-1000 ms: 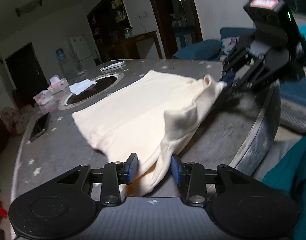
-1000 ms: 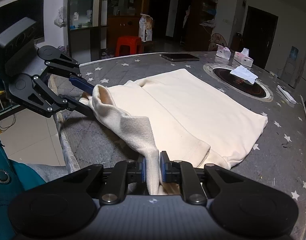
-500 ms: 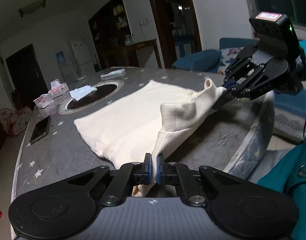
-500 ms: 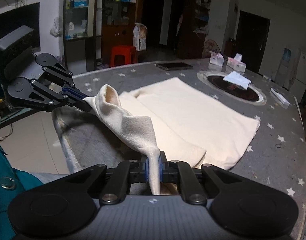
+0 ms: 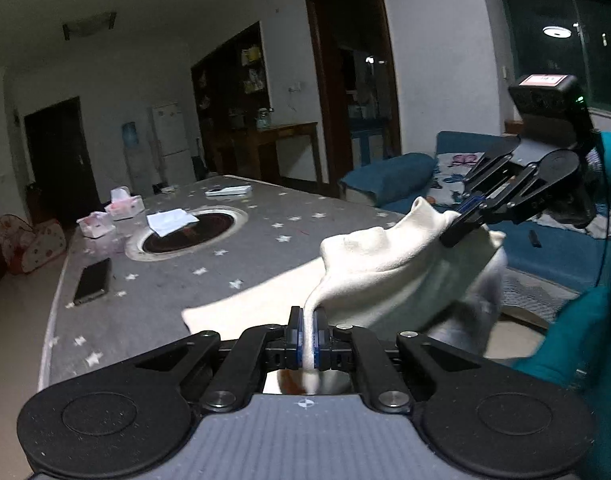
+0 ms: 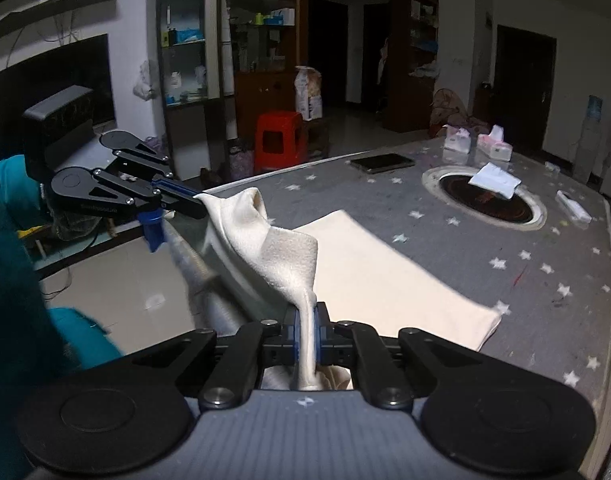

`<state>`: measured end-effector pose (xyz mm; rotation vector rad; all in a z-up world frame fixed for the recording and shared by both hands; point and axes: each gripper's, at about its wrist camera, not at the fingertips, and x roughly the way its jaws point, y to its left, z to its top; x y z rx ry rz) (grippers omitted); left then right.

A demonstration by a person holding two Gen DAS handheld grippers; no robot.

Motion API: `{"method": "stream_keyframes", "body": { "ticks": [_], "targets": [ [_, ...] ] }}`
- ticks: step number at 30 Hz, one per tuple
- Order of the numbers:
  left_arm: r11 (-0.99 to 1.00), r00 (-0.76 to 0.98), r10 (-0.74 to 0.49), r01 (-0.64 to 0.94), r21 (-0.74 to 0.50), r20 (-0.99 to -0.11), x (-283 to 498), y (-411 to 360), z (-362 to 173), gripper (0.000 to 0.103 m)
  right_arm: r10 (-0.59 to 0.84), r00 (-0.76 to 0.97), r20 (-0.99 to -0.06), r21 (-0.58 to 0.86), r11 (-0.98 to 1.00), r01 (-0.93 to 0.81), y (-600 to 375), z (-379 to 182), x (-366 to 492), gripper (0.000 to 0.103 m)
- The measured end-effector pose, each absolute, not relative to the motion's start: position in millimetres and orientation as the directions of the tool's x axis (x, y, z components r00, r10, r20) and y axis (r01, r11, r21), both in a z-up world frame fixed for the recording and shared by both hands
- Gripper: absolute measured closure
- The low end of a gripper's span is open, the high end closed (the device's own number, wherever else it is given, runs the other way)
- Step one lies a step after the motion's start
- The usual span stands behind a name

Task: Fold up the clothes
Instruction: 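Lift the hem with both grippers and carry it toward the collar, then lay the hem over the collar and open both grippers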

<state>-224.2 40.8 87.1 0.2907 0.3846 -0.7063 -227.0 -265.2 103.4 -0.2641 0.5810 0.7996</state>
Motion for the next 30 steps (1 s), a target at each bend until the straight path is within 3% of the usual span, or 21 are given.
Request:
{"method": "stream_keyframes", "body": {
  "ticks": [10, 19, 22, 25, 26, 30],
  "targets": [
    [0.738, 0.717, -0.506, 0.648, 0.190, -0.479, -118.8, 17.6, 76.3, 0.098, 0.527, 0.611, -0.590, -0.045, 0.734, -0.677, -263.6, 99.6, -123.1, 0.098],
    [0.780, 0.740, -0.370, 0.576, 0.245, -0.562, -29.5, -12.9, 27.6, 0.098, 0.414, 0.625, -0.662, -0.034, 0.816, -0.577, -249.2, 41.7, -42.4, 0.098],
    [0.807, 0.742, -0.328, 0.542, 0.235, -0.585, -13.6, -16.2, 14.9, 0.094, 0.382, 0.640, -0.666, -0.008, 0.855, -0.518, -251.0, 24.9, -33.9, 0.094],
    [0.832, 0.745, -0.304, 0.511, 0.216, -0.593, -3.7, -15.7, 12.2, 0.089, 0.356, 0.654, -0.668, 0.029, 0.890, -0.455, -257.9, 16.7, -28.0, 0.083],
    [0.838, 0.752, -0.295, 0.500, 0.220, -0.589, -3.3, -15.4, 12.9, 0.085, 0.352, 0.660, -0.663, 0.032, 0.895, -0.445, -260.5, 19.0, -28.5, 0.082],
    [0.867, 0.779, -0.265, 0.450, 0.213, -0.568, -2.3, -11.0, 20.9, 0.085, 0.358, 0.683, -0.636, 0.042, 0.900, -0.433, -265.7, 33.8, -34.5, 0.082]
  ]
}}
